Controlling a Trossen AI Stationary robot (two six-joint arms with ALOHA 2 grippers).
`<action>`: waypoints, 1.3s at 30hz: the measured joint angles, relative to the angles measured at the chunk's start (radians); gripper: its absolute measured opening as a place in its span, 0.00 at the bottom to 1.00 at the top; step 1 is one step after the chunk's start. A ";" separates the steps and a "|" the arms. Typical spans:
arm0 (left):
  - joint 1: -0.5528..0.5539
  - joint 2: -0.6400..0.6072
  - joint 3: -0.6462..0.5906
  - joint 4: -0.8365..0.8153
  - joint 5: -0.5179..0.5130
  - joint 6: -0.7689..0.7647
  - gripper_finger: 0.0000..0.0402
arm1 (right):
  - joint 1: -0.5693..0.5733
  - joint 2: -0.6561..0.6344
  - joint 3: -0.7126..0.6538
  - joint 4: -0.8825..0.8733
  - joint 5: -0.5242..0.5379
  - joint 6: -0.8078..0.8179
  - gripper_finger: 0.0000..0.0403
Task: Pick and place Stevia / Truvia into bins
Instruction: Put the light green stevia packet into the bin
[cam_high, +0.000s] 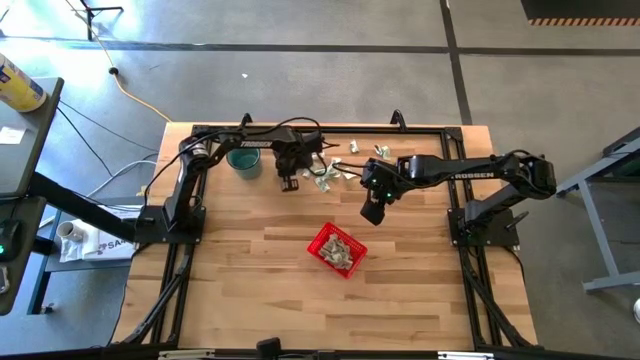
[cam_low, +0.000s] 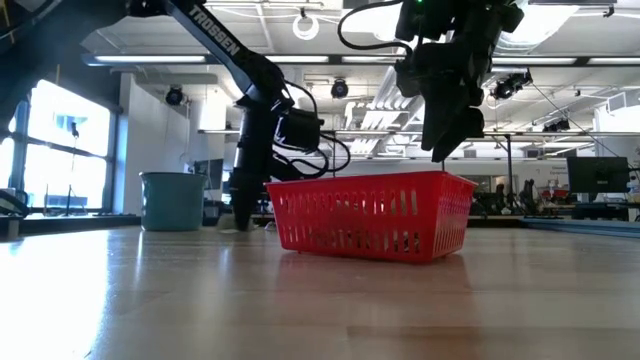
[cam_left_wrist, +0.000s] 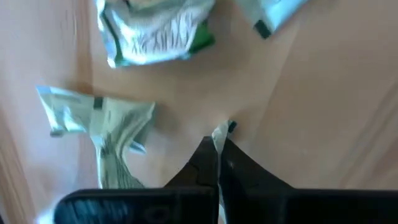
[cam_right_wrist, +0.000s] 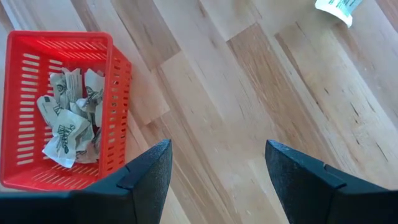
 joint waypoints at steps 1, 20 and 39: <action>-0.005 -0.001 0.000 -0.012 0.000 -0.009 0.08 | 0.000 0.000 0.000 0.000 0.000 0.000 0.62; -0.405 -0.084 0.255 0.122 0.398 -0.300 0.09 | 0.001 -0.003 0.001 -0.303 0.125 -0.234 0.62; -0.515 -0.022 0.245 0.151 0.359 -0.519 0.45 | -0.206 -0.046 -0.002 -0.354 0.172 -0.498 0.62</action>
